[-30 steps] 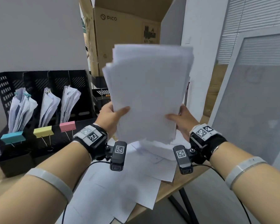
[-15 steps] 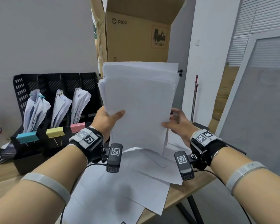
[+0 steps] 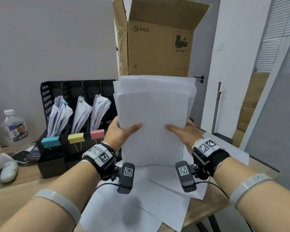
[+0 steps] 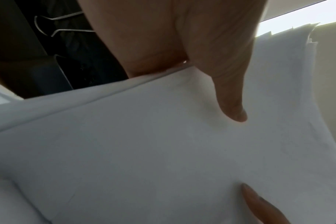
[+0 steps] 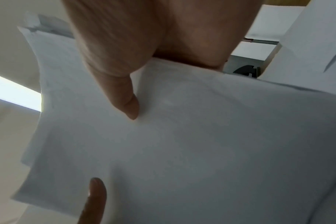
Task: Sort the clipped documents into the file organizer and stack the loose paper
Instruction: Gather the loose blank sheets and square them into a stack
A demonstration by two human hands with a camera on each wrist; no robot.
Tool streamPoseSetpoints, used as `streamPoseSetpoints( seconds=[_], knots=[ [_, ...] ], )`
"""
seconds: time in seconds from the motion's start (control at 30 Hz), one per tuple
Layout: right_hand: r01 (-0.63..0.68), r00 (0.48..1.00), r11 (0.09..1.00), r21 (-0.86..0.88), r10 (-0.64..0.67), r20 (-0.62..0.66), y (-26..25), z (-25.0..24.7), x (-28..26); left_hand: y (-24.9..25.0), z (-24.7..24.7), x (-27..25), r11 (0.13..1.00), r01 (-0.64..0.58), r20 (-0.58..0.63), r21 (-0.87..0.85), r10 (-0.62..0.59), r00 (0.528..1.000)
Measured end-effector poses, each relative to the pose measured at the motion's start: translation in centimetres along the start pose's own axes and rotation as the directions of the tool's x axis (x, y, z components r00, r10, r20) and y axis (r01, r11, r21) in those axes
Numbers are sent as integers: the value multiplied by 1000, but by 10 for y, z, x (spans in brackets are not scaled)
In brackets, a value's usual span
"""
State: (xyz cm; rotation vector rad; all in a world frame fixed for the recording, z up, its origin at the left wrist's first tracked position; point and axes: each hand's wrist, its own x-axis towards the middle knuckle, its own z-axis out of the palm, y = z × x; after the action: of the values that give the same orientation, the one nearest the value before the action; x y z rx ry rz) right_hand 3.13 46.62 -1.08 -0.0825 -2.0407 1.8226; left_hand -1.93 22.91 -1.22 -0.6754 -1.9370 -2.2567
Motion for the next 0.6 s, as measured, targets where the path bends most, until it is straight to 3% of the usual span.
streamPoseSetpoints(
  seconds=[0.17,0.23,0.37,0.43,0.5,0.6],
  knots=[
    [86,996,994,71,-86,-6,-3,3,-5,2,7,-1,998,-22,-24,62,23,999],
    [119,991,991,60,-115,-70,-8,3,-4,7,7,1,996,-55,-61,66,59,996],
    [126,989,992,-15,-127,-71,-11,3,-2,25,10,10,966,-192,-83,171,208,975],
    [127,989,991,-31,-129,-67,-12,3,-5,41,12,15,891,-343,-85,299,383,920],
    [124,990,992,-16,-124,-72,-12,2,-5,56,14,22,763,-489,-23,422,548,836],
    [115,990,993,-1,-115,-83,-14,3,-6,72,18,27,599,-519,69,610,612,787]
  ],
)
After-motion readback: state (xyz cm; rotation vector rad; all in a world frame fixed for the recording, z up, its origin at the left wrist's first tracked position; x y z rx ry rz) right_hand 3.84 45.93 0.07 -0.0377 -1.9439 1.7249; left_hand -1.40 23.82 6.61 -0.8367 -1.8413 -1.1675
